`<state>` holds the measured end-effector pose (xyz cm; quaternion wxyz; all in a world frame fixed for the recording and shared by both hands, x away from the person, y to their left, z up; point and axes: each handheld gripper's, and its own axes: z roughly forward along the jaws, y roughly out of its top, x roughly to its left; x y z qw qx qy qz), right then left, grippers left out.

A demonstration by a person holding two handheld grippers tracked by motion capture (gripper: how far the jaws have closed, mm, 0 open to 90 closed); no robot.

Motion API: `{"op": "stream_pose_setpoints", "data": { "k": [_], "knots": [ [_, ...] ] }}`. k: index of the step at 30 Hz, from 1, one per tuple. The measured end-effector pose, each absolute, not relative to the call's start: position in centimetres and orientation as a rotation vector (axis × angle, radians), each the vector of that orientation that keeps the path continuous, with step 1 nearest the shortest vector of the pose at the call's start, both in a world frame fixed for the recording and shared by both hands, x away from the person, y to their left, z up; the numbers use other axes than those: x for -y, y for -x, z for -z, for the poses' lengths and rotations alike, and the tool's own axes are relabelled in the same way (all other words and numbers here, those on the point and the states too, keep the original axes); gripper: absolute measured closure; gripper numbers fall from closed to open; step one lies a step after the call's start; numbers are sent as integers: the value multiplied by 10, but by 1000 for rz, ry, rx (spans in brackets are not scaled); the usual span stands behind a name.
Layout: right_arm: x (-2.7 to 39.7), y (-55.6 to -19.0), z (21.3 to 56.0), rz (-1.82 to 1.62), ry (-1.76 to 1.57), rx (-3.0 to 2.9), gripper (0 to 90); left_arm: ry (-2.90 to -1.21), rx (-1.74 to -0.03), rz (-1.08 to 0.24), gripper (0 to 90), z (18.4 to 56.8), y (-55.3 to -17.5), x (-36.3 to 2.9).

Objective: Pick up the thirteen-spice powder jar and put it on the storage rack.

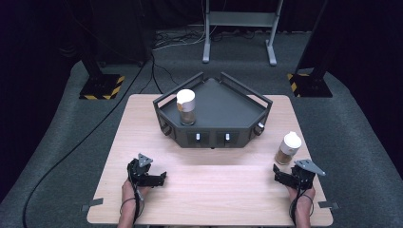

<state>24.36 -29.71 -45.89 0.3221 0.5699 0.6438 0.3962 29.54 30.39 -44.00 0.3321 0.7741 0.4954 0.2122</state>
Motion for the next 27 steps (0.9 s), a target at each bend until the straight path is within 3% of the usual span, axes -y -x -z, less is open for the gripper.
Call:
{"op": "stream_pose_setpoints", "data": {
  "k": [27],
  "knots": [
    [285,-285,460,-990,-1431,-1686,0,-2023,-1294,-552,3,440,-296,-304]
  ]
}}
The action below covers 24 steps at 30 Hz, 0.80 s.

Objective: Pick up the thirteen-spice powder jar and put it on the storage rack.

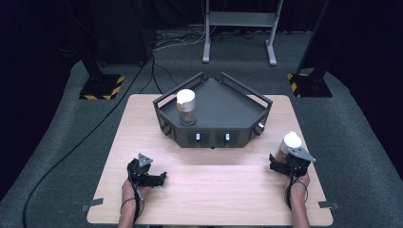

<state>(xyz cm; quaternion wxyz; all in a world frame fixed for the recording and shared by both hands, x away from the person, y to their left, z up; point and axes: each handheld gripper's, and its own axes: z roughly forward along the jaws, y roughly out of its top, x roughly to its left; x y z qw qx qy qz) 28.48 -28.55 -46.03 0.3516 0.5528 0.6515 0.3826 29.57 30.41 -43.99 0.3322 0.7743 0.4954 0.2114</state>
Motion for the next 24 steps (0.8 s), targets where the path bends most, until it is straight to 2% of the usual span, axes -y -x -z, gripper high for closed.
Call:
{"op": "stream_pose_setpoints", "data": {
  "k": [10,13,18,24],
  "knots": [
    [289,-290,464,-1022,-1428,-1657,2,-2023,-1294,-552,3,440,-296,-304],
    [291,-286,467,-1048,-1439,-1619,110,-2023,-1294,-552,3,440,-296,-304],
    [292,-284,469,-1060,-1442,-1599,231,-2023,-1294,-552,3,440,-296,-304],
    [292,-283,469,-1063,-1452,-1588,292,-2023,-1294,-553,3,440,-296,-304]
  ]
}}
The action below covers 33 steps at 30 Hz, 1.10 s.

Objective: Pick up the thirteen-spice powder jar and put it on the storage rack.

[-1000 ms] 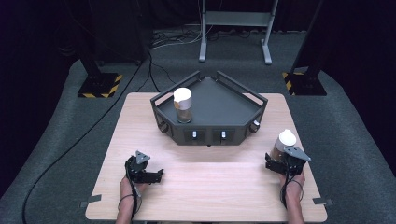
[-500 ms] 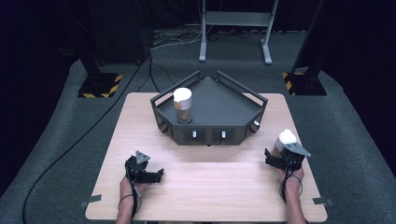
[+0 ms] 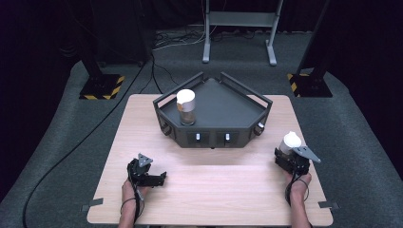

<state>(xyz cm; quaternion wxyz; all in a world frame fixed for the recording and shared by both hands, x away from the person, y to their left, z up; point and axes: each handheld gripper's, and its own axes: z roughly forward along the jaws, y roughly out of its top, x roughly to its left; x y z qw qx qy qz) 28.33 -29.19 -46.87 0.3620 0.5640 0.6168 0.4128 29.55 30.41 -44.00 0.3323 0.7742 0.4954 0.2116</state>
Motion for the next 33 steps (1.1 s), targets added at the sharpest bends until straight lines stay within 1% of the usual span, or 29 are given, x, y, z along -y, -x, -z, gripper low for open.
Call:
{"op": "stream_pose_setpoints", "data": {
  "k": [33],
  "knots": [
    [289,-280,467,-1047,-1424,-1605,301,-2020,-1300,-558,5,440,-295,-304]
  ]
}}
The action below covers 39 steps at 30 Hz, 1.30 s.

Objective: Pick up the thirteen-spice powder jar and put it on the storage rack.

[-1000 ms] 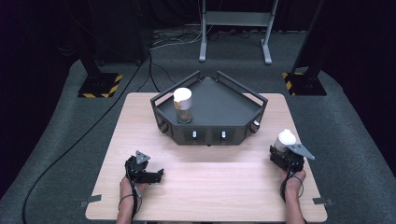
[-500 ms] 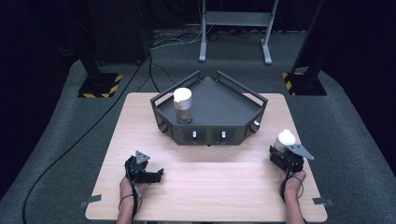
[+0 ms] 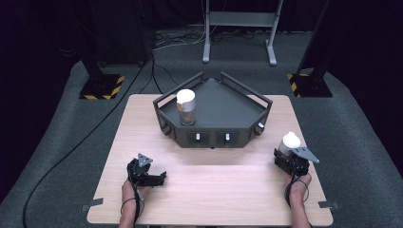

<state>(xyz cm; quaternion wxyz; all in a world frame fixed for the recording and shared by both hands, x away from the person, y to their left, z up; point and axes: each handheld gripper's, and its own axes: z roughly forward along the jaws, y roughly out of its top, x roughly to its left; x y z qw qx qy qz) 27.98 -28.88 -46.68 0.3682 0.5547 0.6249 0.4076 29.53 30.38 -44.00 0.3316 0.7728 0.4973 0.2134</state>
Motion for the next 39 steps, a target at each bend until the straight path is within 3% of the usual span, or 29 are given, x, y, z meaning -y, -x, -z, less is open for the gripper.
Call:
{"op": "stream_pose_setpoints", "data": {
  "k": [39],
  "knots": [
    [289,-275,430,-1055,-1357,-1622,301,-2019,-1300,-557,5,440,-295,-304]
  ]
}}
